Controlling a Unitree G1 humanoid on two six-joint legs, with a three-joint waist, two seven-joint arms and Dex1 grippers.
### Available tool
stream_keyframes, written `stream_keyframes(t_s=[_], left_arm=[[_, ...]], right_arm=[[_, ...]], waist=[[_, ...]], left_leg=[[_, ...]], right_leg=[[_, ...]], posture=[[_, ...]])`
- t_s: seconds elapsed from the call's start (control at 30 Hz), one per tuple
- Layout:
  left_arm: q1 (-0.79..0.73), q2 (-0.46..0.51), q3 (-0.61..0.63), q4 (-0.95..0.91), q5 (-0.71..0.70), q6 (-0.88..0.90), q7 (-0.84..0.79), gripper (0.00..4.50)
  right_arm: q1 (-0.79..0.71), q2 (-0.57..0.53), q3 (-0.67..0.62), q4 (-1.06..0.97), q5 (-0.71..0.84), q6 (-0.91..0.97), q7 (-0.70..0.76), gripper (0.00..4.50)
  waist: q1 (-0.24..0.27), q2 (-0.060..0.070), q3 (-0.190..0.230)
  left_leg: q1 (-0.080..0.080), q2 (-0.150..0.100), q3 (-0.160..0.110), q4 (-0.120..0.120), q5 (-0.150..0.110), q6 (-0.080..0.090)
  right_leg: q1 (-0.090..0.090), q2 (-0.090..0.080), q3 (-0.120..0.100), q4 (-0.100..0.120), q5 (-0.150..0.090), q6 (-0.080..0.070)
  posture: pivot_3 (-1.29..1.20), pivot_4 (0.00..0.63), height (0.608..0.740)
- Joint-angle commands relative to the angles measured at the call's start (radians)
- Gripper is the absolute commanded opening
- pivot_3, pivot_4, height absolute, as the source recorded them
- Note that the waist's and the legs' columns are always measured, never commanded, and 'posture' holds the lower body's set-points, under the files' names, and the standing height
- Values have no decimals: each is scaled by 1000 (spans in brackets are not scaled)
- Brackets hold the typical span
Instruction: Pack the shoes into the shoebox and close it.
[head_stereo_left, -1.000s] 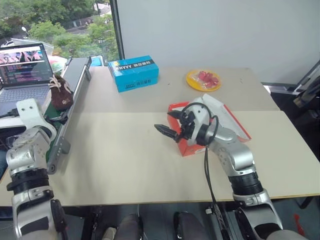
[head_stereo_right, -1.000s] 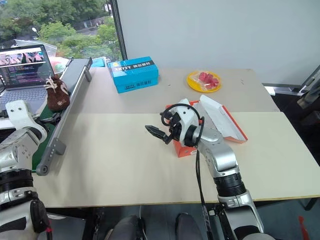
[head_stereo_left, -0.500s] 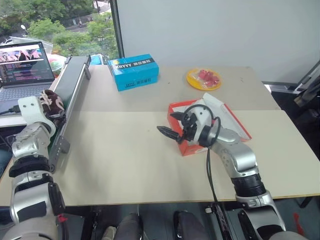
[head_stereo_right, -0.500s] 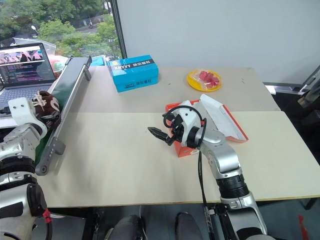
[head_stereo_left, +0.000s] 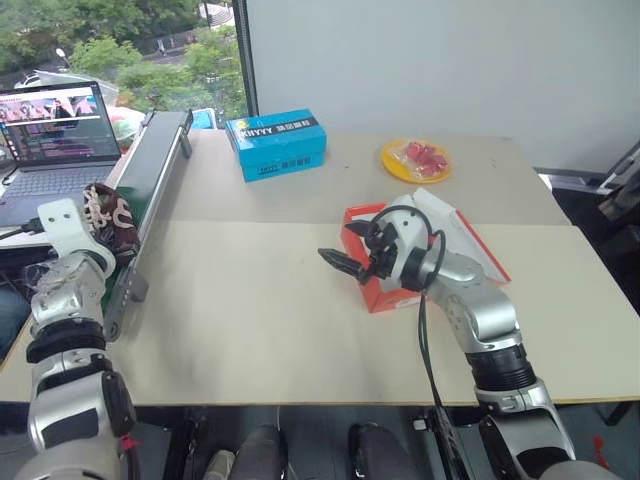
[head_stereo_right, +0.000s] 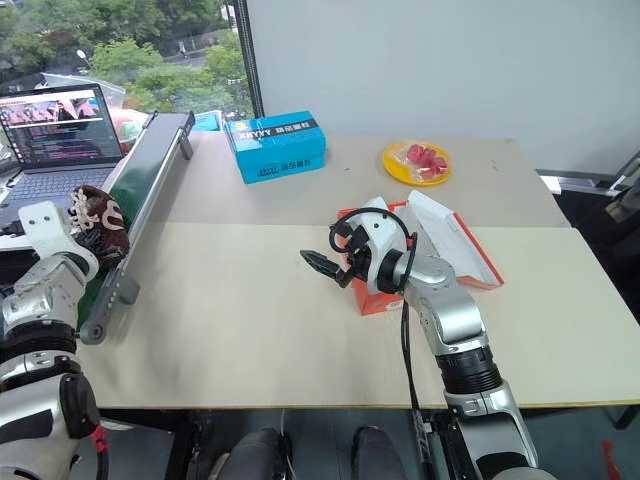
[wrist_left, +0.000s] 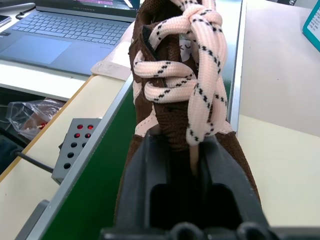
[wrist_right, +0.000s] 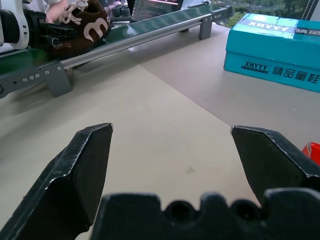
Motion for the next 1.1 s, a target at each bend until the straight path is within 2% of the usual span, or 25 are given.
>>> stream_keyframes(t_s=[0.03,0.13,0.27,0.43,0.63,0.73,1.1], left_arm=[[-20,-65,-7,-178,-63,-18,-32,87],[-29,-131,-34,-317,-118,16,-81,87],[-12,-236,-138,-576,-216,170,-141,87],[-53,-331,-200,-697,-278,270,-125,87],[-153,-434,-242,-752,-314,308,-81,87],[-171,-470,-263,-748,-318,327,-82,87],[-163,-565,-344,-737,-306,340,-82,87]], right_arm=[[-39,25,-75,-33,72,41,-33,4500],[-83,83,-182,-34,197,143,-97,4500],[-180,133,-356,-1,396,330,-218,4500],[-252,139,-492,37,569,471,-331,4500],[-268,41,-514,89,560,473,-344,4500],[-263,-19,-469,86,547,484,-304,4500],[-283,-34,-474,102,575,494,-313,4500]], waist=[[3,0,0],[3,-2,1],[-3,-2,1],[-8,-2,1],[-21,-2,1],[-23,-2,1],[-28,-2,1]], left_leg=[[-1,0,0,0,0,0],[-6,0,-2,2,0,0],[-9,1,-3,3,0,0],[-8,1,-3,2,0,0],[-8,0,-4,2,0,1],[-9,-1,-5,2,0,1],[-8,-1,-5,2,0,2]], right_leg=[[0,0,0,0,0,0],[-2,0,-2,-1,1,0],[-3,1,-2,0,4,1],[-3,1,-2,0,4,1],[-3,2,-1,-3,4,1],[-3,1,-1,-3,3,1],[-3,2,2,-5,3,2]], posture=[[0,150,740],[0,150,740],[0,150,740],[0,150,740],[0,150,740],[0,150,740],[0,150,740]])
